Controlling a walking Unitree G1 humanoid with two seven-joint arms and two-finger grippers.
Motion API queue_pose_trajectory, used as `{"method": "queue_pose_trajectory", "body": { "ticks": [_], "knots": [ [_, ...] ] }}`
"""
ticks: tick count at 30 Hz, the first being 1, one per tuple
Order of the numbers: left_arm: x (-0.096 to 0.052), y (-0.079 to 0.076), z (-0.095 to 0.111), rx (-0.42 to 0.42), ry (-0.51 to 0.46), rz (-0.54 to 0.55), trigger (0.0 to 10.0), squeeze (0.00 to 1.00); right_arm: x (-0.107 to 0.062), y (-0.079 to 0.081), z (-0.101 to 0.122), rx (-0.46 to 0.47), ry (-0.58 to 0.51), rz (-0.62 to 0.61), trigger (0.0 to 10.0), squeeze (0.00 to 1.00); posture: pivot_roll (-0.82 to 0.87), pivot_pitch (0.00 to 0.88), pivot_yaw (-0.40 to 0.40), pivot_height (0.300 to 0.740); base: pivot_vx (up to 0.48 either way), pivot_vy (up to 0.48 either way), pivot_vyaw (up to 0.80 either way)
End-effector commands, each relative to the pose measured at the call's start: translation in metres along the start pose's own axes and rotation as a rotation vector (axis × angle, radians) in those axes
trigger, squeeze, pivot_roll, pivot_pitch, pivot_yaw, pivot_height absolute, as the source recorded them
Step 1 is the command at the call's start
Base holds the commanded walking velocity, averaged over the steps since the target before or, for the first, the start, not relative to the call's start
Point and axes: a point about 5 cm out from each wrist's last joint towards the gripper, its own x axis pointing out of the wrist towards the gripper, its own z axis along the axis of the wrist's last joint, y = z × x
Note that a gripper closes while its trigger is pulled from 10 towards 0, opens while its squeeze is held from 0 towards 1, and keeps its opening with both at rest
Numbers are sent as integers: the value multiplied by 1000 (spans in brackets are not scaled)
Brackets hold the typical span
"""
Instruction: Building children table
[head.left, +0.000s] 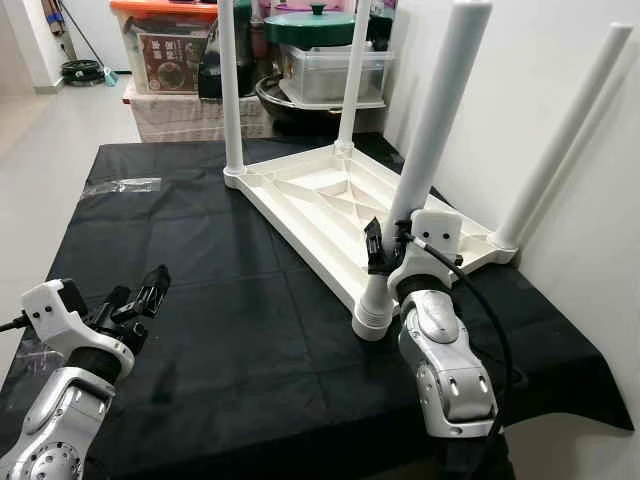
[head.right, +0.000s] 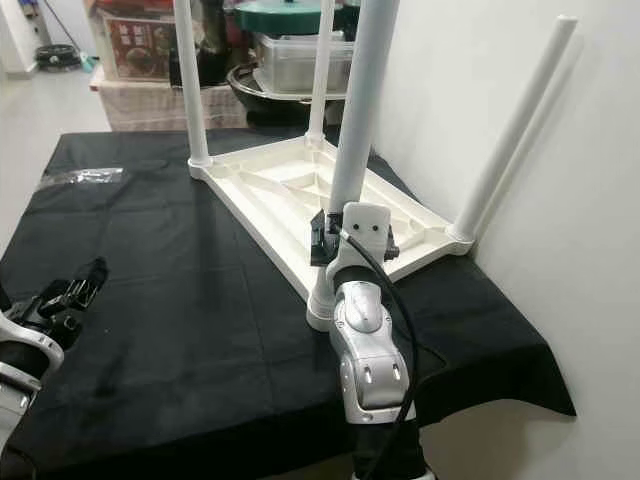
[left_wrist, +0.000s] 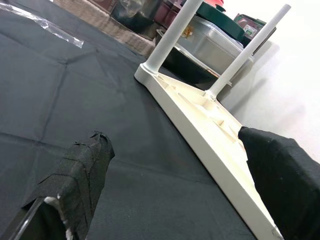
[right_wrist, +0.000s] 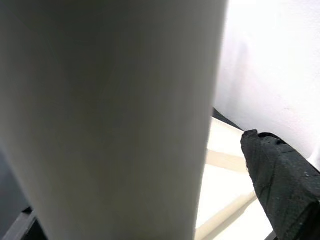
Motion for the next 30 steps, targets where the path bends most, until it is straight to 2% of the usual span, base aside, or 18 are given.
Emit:
{"method": "queue_pose_trajectory", "body": {
  "ticks": [1, 15, 16, 30],
  "knots": [
    [1, 2, -3, 10, 18, 7, 10000, 0, -1, -2, 6, 7, -26, 0, 10000, 1000, -16, 0, -81, 740, 0, 0, 0],
    [2, 1, -3, 10, 22, 0, 10000, 0, 7, -8, 26, 1, -107, 48, 10000, 1000, -26, 0, -72, 740, 0, 0, 0],
    [2, 1, -4, 11, 23, -2, 10000, 0, 9, -10, 27, -6, -116, 65, 10000, 0, -27, 0, -71, 740, 0, 0, 0],
    [3, 1, -5, 12, 26, -6, 10000, 0, 13, -10, 28, 12, -108, 153, 10000, 0, -29, 0, -70, 740, 0, 0, 0]
  ]
}}
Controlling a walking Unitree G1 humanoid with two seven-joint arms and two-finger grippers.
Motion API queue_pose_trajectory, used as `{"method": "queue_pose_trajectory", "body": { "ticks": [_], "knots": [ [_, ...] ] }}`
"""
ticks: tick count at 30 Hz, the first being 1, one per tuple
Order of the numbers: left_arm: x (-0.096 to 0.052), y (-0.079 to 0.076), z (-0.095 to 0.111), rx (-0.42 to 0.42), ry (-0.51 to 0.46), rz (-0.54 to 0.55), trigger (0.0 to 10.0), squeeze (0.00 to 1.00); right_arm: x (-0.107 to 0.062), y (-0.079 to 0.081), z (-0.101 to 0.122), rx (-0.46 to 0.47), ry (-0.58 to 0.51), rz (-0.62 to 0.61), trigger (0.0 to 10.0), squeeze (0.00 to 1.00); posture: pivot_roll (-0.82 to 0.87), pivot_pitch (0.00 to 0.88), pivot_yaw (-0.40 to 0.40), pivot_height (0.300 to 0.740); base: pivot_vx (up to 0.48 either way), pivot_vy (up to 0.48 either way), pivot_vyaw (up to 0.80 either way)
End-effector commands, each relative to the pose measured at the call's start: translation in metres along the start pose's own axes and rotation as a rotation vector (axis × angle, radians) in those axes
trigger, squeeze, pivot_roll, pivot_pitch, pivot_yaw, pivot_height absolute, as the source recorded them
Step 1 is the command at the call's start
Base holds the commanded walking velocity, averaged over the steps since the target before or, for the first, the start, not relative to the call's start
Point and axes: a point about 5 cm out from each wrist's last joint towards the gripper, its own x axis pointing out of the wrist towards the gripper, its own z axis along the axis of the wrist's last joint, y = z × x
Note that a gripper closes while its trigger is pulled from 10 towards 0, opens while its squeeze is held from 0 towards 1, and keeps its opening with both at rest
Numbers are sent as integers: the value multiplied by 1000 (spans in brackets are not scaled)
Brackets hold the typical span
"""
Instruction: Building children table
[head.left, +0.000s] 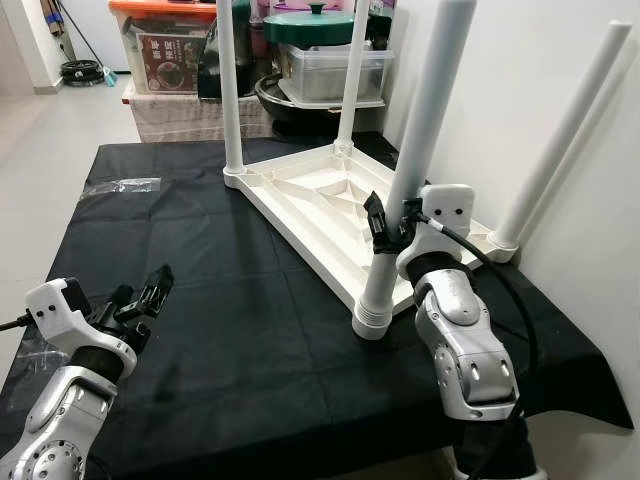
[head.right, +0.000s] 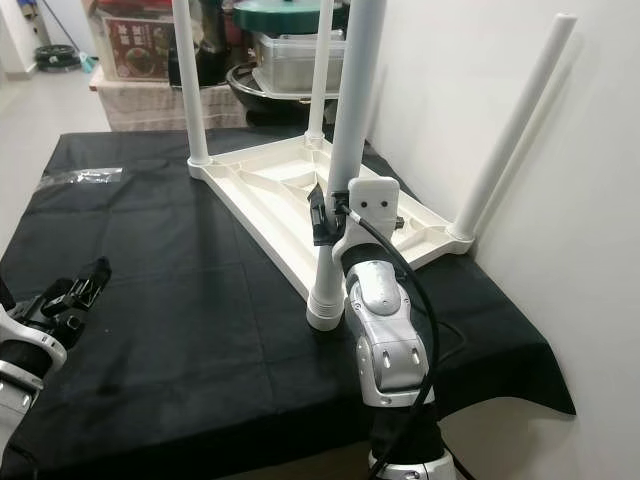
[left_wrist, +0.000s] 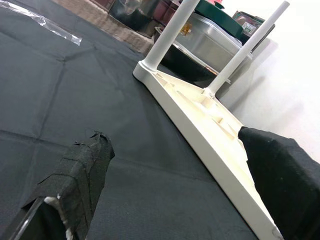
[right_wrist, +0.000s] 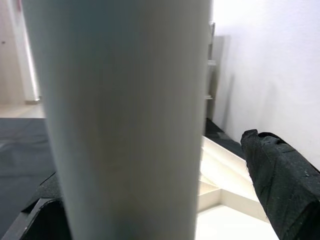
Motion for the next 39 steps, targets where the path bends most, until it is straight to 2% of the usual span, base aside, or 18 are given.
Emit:
{"method": "queue_pose_trajectory", "body": {
  "ticks": [1, 20, 31, 35, 39],
  "knots": [
    [1, 1, -2, 15, 15, 2, 10000, 0, 3, -2, 0, 19, 3, 20, 10000, 0, -29, 0, -70, 740, 0, 0, 0],
    [1, 2, -3, 19, 22, -3, 10000, 0, 14, -17, 0, 27, -7, 82, 10000, 0, -32, 0, -64, 740, 0, 0, 0],
    [2, 0, -4, 20, 25, -6, 10000, 0, 24, -28, 15, 47, -72, 195, 10000, 0, -38, 0, -62, 740, 0, 0, 0],
    [1, 0, -4, 20, 26, -6, 10000, 0, 24, -28, 16, 47, -76, 205, 10000, 0, -38, 0, -62, 740, 0, 0, 0],
    [1, 1, -5, 21, 29, -6, 10000, 0, 22, -24, 13, 54, -57, 279, 10000, 0, -40, 0, -59, 740, 0, 0, 0]
  ]
}}
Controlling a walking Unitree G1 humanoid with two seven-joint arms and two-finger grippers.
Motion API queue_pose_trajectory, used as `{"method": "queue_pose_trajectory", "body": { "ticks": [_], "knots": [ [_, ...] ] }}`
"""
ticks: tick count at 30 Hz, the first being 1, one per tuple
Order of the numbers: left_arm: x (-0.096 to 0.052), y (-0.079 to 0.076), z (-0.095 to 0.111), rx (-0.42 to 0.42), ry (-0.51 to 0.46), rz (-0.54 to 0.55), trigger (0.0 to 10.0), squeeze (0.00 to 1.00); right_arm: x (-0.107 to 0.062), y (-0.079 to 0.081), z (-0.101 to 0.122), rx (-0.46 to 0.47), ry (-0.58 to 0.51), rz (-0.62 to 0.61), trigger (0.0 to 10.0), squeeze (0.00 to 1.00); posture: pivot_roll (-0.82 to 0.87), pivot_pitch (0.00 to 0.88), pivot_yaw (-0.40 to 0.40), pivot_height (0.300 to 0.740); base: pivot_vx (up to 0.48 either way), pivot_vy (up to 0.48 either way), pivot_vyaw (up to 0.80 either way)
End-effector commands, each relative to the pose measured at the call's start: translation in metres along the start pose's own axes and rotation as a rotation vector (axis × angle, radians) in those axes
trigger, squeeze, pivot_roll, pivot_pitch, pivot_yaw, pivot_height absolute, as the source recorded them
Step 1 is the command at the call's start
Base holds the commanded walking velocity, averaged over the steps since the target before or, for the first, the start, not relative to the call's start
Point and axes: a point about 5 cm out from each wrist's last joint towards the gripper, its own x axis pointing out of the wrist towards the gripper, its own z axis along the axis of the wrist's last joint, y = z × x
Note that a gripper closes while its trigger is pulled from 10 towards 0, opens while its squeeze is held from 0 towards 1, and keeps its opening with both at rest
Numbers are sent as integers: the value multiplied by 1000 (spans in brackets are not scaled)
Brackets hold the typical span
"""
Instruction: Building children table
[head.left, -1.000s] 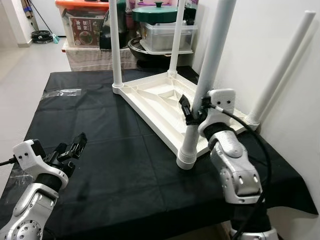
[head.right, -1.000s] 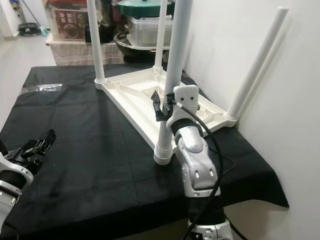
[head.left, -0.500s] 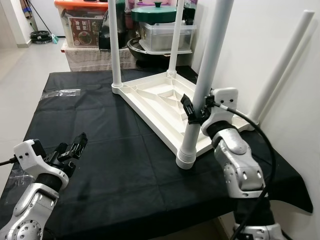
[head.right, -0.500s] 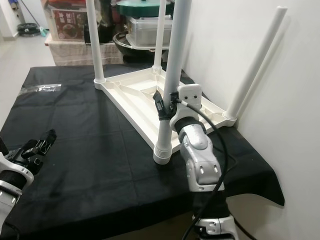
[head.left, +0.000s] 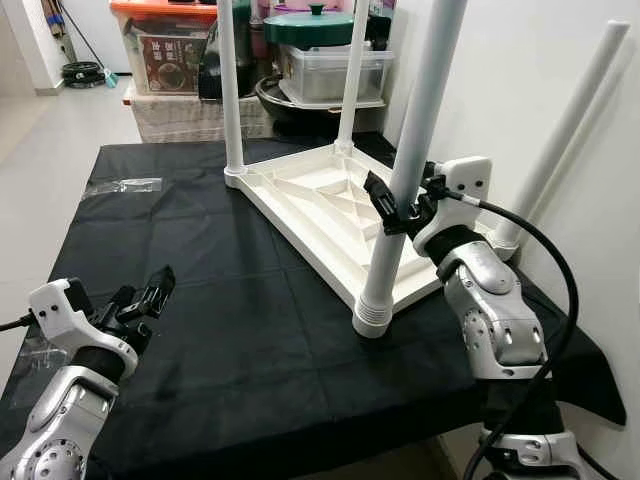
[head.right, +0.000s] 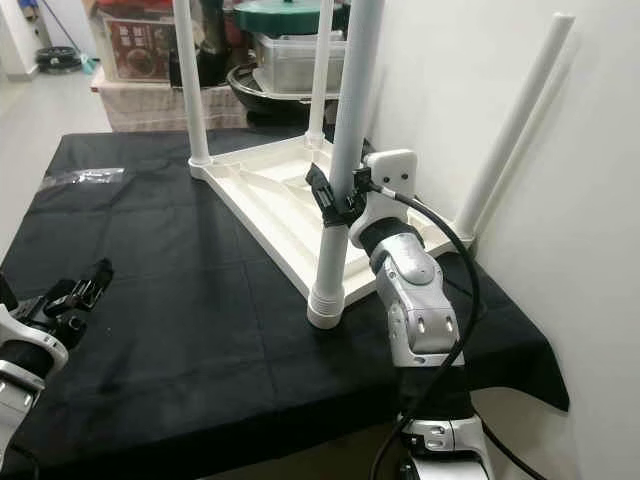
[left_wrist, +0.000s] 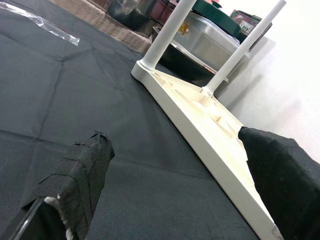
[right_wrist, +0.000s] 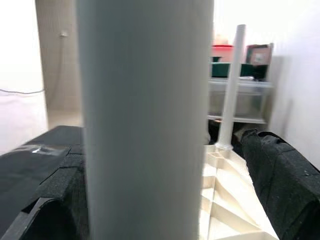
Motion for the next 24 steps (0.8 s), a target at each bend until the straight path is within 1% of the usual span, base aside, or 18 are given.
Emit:
{"method": "queue_pose_trajectory", "body": {
  "ticks": [1, 2, 3, 4, 5, 6, 8, 9, 10, 15, 22, 24],
  "knots": [
    [0, 2, -4, 16, 24, 4, 10000, 0, 0, -1, -2, 14, 12, 22, 10000, 0, -40, 0, -59, 740, 0, 0, 0],
    [0, 2, -4, 16, 24, 4, 10000, 0, 0, -1, -2, 14, 12, 22, 10000, 0, -40, 0, -59, 740, 0, 0, 0],
    [1, 2, -4, 17, 24, 4, 10000, 0, 0, 1, -4, 18, 28, 72, 10000, 0, -41, 0, -59, 740, 0, 0, 0],
    [1, 2, -4, 17, 24, 4, 10000, 0, 0, 1, -4, 18, 28, 72, 10000, 0, -41, 0, -59, 740, 0, 0, 0],
    [1, 2, -4, 18, 24, 3, 10000, 0, 1, 0, -5, 3, 42, 124, 10000, 0, -42, 0, -60, 740, 0, 0, 0],
    [1, 2, -4, 18, 24, 3, 10000, 0, 1, 0, -5, 3, 42, 124, 10000, 0, -42, 0, -60, 740, 0, 0, 0],
    [1, 2, -4, 17, 24, 3, 10000, 0, 2, -5, -4, -25, 63, 219, 10000, 0, -40, 0, -61, 740, 0, 0, 0],
    [1, 2, -4, 17, 25, 3, 10000, 0, 2, -6, -4, -33, 69, 243, 10000, 0, -40, 0, -62, 740, 0, 0, 0],
    [1, 2, -4, 17, 25, 3, 10000, 0, 2, -6, -4, -33, 69, 243, 10000, 0, -40, 0, -62, 740, 0, 0, 0],
    [0, 2, -4, 19, 25, 5, 10000, 0, 4, -16, -1, -75, 97, 330, 10000, 0, -39, 0, -62, 740, 0, 0, 0],
    [0, 3, -4, 21, 27, 5, 10000, 0, 6, -22, 0, -80, 118, 382, 10000, 0, -40, 0, -62, 740, 0, 0, 0],
    [0, 2, -4, 22, 28, 4, 10000, 0, 8, -25, 0, -89, 138, 424, 10000, 0, -38, 0, -65, 740, 0, 0, 0]
  ]
}}
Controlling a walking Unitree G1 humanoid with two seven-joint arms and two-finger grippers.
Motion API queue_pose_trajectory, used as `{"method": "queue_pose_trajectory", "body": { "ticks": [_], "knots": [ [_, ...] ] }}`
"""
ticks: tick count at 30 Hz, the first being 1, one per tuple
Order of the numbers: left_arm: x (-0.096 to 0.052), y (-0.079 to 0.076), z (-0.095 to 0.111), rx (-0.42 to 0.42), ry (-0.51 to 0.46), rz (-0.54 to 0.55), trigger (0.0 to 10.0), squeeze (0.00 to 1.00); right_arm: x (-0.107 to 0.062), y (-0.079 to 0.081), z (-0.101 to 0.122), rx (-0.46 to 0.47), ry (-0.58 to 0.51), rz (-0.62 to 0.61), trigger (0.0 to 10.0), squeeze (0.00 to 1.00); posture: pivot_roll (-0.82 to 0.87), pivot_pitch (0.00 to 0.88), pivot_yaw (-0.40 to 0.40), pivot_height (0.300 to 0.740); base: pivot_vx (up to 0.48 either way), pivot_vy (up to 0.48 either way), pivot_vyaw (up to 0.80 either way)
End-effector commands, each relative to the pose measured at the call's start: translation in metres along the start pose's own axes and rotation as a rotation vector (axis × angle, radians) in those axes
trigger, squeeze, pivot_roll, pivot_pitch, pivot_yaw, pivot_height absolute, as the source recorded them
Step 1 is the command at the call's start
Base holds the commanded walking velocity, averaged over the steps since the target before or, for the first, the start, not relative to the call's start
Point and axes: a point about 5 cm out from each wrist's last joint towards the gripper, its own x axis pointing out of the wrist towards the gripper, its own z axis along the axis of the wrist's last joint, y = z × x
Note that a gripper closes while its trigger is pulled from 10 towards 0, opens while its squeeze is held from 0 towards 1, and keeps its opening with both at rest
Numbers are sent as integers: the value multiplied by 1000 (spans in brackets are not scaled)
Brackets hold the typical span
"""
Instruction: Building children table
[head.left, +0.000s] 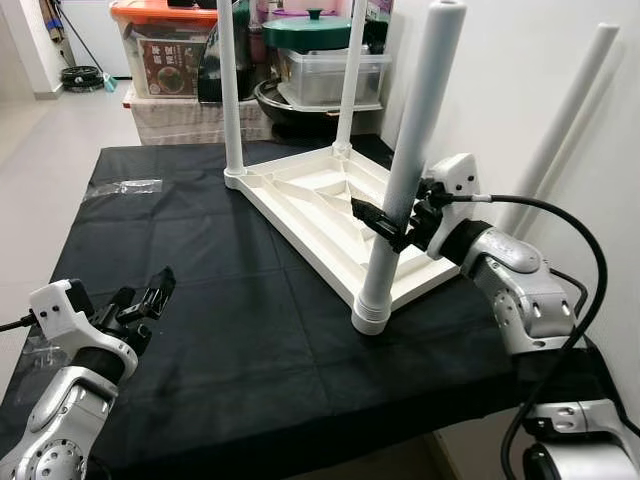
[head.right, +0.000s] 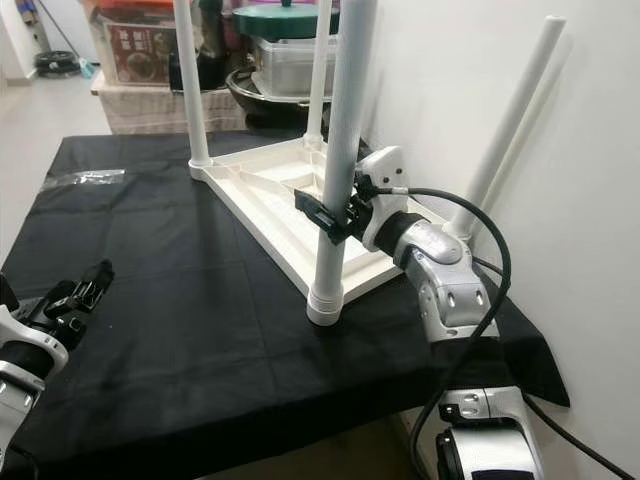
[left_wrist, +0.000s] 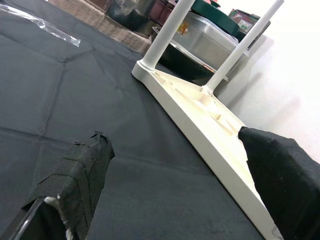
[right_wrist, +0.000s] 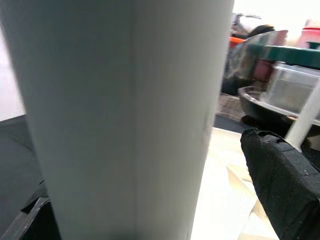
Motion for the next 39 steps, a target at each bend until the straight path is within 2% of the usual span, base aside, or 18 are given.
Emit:
{"method": "queue_pose_trajectory", "body": {
  "ticks": [1, 2, 3, 6, 7, 8, 9, 13, 14, 15, 29, 36, 39],
  "knots": [
    [0, 1, -3, 7, 21, 0, 10000, 0, 0, -3, 2, -10, -3, 25, 10000, 0, -38, 0, -65, 740, 0, 0, 0],
    [0, 1, -3, 8, 21, 0, 10000, 0, 0, -5, 2, -13, 4, 39, 10000, 0, -38, 0, -65, 740, 0, 0, 0],
    [0, 1, -3, 9, 21, 1, 10000, 0, 1, -8, 2, -19, 15, 58, 7137, 0, -35, 0, -69, 740, 0, 0, 0],
    [-1, 1, -3, 10, 20, 1, 10000, 0, 2, -10, 3, -25, 18, 66, 7294, 0, -35, 0, -69, 740, 0, 0, 0],
    [-1, 1, -3, 10, 21, 3, 10000, 0, 2, -12, 3, -29, 20, 70, 6706, 0, -34, 0, -70, 740, 0, 0, 0],
    [-1, 2, -3, 10, 21, 3, 10000, 0, 2, -13, 3, -32, 22, 73, 6706, 0, -34, 0, -71, 740, 0, 0, 0],
    [-2, 2, -3, 10, 21, 3, 10000, 0, 2, -13, 3, -33, 24, 80, 4392, 0, -33, 0, -71, 740, 0, 0, 0],
    [-2, 1, -3, 10, 22, 3, 10000, 0, 2, -14, 2, -33, 24, 88, 4000, 0, -33, 0, -71, 740, 0, 0, 0],
    [-2, 1, -3, 10, 21, 2, 10000, 0, 2, -14, 2, -34, 22, 99, 588, 0, -34, 0, -71, 740, 0, 0, 0],
    [-2, 1, -3, 11, 21, 1, 10000, 0, 2, -14, 2, -35, 21, 107, 0, 0, -34, 0, -71, 740, 0, 0, 0],
    [-1, 1, -3, 13, 24, -3, 10000, 0, 1, -16, -5, -24, 32, 135, 0, 0, -34, 0, -73, 740, 0, 0, 0],
    [-2, 0, -3, 13, 23, -3, 10000, 0, 3, -9, -15, 108, 31, 117, 0, 0, -28, 0, -73, 740, 0, 0, 0],
    [-2, 0, -3, 13, 23, -4, 10000, 0, 3, -8, -16, 124, 33, 122, 0, 0, -28, 0, -73, 740, 0, 0, 0]
  ]
}}
